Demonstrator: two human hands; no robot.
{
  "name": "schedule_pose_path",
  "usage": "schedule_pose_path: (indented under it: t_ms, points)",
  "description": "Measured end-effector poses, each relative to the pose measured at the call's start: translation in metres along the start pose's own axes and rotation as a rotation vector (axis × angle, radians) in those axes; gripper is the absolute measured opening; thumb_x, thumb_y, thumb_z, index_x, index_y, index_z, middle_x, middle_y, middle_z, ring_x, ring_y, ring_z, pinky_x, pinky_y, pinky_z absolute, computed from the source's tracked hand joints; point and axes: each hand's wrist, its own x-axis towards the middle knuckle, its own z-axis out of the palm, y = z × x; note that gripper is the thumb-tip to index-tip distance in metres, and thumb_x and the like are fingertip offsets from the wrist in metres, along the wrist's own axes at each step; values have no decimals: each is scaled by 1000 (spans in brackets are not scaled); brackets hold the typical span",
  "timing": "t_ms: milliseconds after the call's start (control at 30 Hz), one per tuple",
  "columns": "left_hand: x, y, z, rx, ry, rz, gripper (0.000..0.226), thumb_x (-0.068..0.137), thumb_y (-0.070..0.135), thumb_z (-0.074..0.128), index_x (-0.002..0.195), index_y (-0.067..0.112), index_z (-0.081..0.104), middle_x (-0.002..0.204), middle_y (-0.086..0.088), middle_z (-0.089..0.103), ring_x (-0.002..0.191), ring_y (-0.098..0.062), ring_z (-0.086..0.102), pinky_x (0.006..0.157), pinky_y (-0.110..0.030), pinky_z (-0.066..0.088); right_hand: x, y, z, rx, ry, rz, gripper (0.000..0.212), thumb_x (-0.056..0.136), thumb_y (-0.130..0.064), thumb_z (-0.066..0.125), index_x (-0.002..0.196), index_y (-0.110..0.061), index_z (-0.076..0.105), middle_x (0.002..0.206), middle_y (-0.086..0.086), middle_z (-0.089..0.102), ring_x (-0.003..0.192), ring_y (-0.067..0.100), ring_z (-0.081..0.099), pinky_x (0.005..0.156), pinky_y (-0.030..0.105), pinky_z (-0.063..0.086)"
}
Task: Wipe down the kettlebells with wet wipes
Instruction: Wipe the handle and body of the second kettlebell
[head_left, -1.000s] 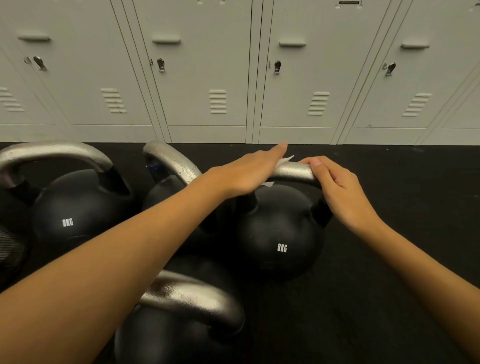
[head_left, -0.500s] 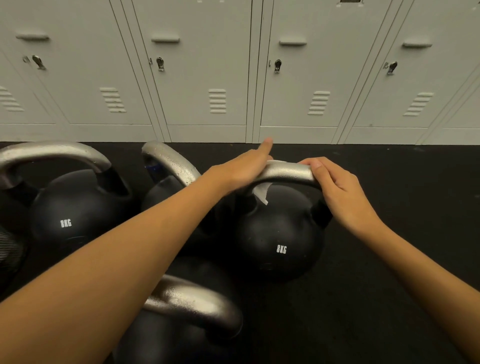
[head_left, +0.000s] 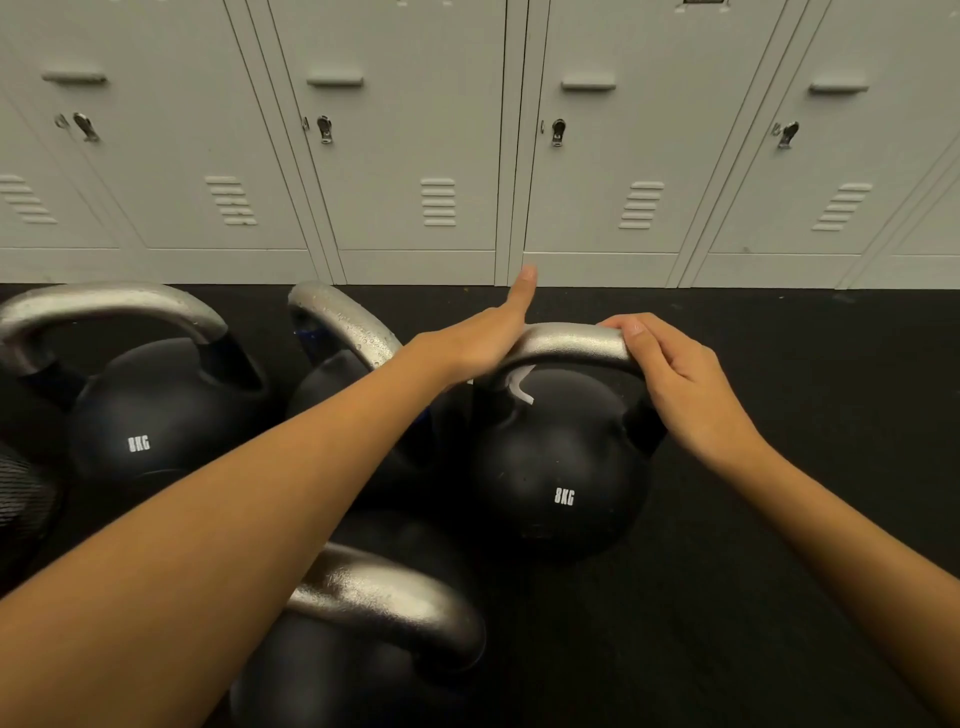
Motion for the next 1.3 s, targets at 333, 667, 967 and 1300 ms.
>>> schedule_pose_path:
  t_ms: [333,667,967,1300]
  points:
    - [-22,27,36,93,351,60,59,103,23,28,152,13,-3,132,-21,42,116,-38,44,96,-42,32,7,-6,-13,245,65,92,27,105,-28,42,110,-26,68,103,-5,72,100,4,65,87,16,47]
    - [-34,46,59,-199,333,227,51,104,35,20,135,0,42,132,-19,52,126,-33,42,108,-39,24,11,-35,-26,216,79,-54,25,104,-15,44,119,-15,64,107,-9,68,100,1,66,89,16,49]
    - [-51,21,29,-201,460,340,34,103,34,34,124,16,54,122,-1,57,112,-11,51,89,-19,35,29,-56,0,-281,-230,-235,29,101,-30,51,127,-26,62,103,-12,70,95,-2,63,81,9,45]
    - [-58,-8,13,79,475,279,36,96,18,48,132,14,49,133,0,45,121,-12,44,90,-15,31,52,-48,-18,-266,-456,61,26,100,-34,51,102,-26,76,90,-18,72,90,7,66,83,25,47]
